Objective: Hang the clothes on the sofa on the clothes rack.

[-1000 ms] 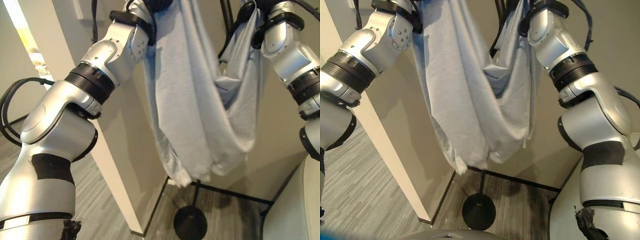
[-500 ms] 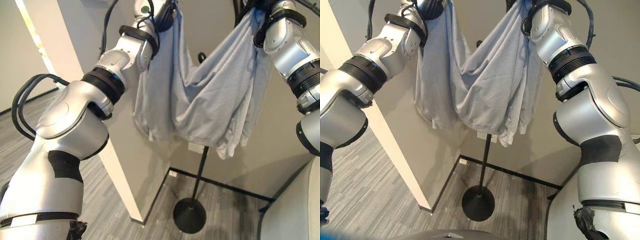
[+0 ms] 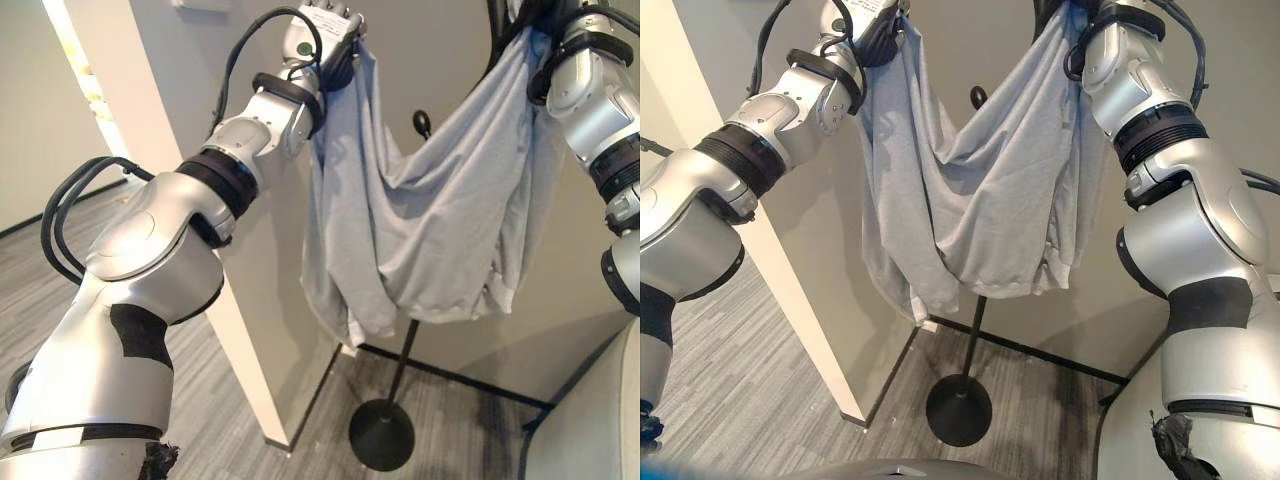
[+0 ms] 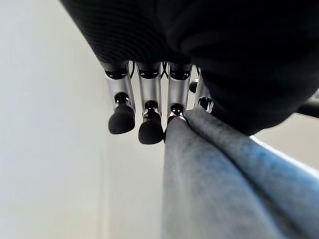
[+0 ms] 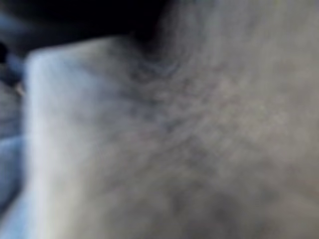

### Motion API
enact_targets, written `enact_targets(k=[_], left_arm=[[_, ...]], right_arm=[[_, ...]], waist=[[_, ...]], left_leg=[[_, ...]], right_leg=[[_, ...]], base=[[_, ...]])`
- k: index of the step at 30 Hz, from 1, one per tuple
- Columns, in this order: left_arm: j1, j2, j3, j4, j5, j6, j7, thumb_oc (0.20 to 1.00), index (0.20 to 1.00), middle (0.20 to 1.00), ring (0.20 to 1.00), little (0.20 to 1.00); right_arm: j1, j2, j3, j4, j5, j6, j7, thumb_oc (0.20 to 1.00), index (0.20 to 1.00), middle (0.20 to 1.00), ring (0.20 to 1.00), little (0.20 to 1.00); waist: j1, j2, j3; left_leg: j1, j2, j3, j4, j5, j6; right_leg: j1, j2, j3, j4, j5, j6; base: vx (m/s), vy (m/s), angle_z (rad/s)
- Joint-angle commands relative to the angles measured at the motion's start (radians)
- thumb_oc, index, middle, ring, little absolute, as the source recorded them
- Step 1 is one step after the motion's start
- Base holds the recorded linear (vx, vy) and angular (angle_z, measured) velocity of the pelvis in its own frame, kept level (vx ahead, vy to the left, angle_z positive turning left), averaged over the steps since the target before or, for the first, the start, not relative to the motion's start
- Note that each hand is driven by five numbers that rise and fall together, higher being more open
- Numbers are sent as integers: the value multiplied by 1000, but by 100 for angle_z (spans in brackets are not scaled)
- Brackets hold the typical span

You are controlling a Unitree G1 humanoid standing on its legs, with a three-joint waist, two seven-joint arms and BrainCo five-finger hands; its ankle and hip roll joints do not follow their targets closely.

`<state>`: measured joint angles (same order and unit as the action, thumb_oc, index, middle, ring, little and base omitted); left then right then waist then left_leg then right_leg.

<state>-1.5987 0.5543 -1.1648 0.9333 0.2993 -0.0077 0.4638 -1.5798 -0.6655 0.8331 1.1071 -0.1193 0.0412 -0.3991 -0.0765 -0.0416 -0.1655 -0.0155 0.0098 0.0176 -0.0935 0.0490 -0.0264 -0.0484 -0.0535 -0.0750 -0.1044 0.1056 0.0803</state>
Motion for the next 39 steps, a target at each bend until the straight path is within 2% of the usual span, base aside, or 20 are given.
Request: enact_targets(k=[1, 8, 13, 32, 39], left_arm=[[-134, 12, 80, 58, 35, 27, 40, 200, 200, 200, 200, 200], [-92, 73, 118, -5, 59, 34, 39, 200, 200, 200, 200, 200], [-81, 82, 119, 0, 57, 30, 39, 200, 200, 200, 200, 200], [-135, 102, 71, 32, 57, 17, 34, 200, 200, 200, 200, 200], [-70, 186, 142, -80, 59, 27, 45, 200, 200, 200, 200, 200]], right_arm=[[38, -57, 70, 68, -37, 21, 4, 200, 200, 200, 200, 200], [125, -94, 6, 2, -62, 27, -15, 200, 200, 200, 200, 200], [153, -90, -9, 14, -67, 27, -12, 200, 200, 200, 200, 200], [197, -83, 19, 83, -138, 32, 19, 200, 200, 200, 200, 200], [324, -118, -144, -102, -32, 1, -34, 200, 200, 200, 200, 200]], waist=[[24, 32, 89], [18, 38, 91], [15, 43, 91], [20, 63, 101], [17, 70, 103]], left_leg=[[28, 28, -77, 6, -75, -25], [47, 31, -67, 6, -84, -22], [54, 31, -62, 6, -86, -21], [46, 26, -68, 6, -78, -22], [47, 26, -61, 6, -81, -21]], right_leg=[[-36, -67, -16, 17, -87, 123], [-21, -70, -18, 17, -92, 123], [-15, -74, -18, 17, -91, 124], [-19, -78, -32, 17, -91, 125], [-17, -77, -35, 17, -97, 122]], base=[[0, 0, 0], [0, 0, 0], [0, 0, 0], [0, 0, 0], [0, 0, 0]])
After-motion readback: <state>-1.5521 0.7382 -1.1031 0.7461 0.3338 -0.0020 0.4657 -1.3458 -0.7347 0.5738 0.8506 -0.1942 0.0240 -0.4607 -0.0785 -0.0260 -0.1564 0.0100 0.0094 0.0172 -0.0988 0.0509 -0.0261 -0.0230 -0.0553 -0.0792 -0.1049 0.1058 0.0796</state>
